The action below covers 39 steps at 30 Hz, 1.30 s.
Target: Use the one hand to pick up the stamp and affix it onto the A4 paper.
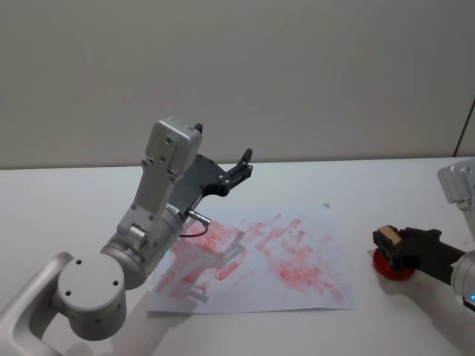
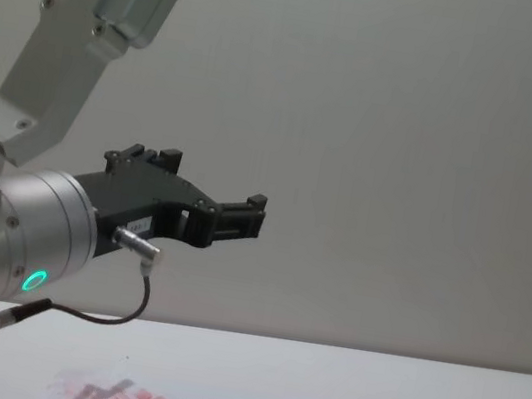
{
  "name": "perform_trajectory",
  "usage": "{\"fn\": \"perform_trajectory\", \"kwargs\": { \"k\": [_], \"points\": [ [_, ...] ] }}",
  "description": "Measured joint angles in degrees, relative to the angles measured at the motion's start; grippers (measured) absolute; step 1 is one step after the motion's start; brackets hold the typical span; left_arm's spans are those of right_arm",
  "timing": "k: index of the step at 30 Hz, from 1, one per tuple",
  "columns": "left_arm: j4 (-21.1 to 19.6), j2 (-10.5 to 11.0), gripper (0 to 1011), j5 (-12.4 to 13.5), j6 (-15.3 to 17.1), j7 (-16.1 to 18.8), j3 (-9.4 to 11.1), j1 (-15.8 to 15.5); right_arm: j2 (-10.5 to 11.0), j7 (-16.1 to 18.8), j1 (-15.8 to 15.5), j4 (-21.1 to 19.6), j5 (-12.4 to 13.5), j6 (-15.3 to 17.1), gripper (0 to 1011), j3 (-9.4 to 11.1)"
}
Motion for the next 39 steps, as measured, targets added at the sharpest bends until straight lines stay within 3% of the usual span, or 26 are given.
{"fn": "perform_trajectory", "kwargs": {
  "k": [11,19,20,23,24,31,36,39],
  "points": [
    [0.0,0.0,1001,0.0,0.0,0.0,0.0,0.0,0.3,-0.4,-0.7,-0.7,0.3,0.5,252,0.0],
    [0.0,0.0,1001,0.0,0.0,0.0,0.0,0.0,0.5,-0.4,-0.9,-0.9,0.4,0.7,477,0.0],
    [0.0,0.0,1001,0.0,0.0,0.0,0.0,0.0,0.5,-0.5,-0.9,-0.9,0.4,0.8,559,0.1],
    [0.0,0.0,1001,0.0,0.0,0.0,0.0,0.0,0.5,-0.5,-0.9,-1.0,0.4,0.8,594,0.1],
    [0.0,0.0,1001,0.0,0.0,0.0,0.0,0.0,0.5,-0.5,-1.0,-1.0,0.4,0.8,681,0.1],
    [0.0,0.0,1001,0.0,0.0,0.0,0.0,0.0,0.5,-0.5,-1.0,-1.1,0.5,0.9,883,0.1],
    [0.0,0.0,1001,0.0,0.0,0.0,0.0,0.0,0.6,-0.5,-1.0,-1.1,0.5,0.9,993,0.1],
    [0.0,0.0,1001,0.0,0.0,0.0,0.0,0.0,0.6,-0.5,-1.0,-1.1,0.5,0.9,1001,0.1]
  ]
}}
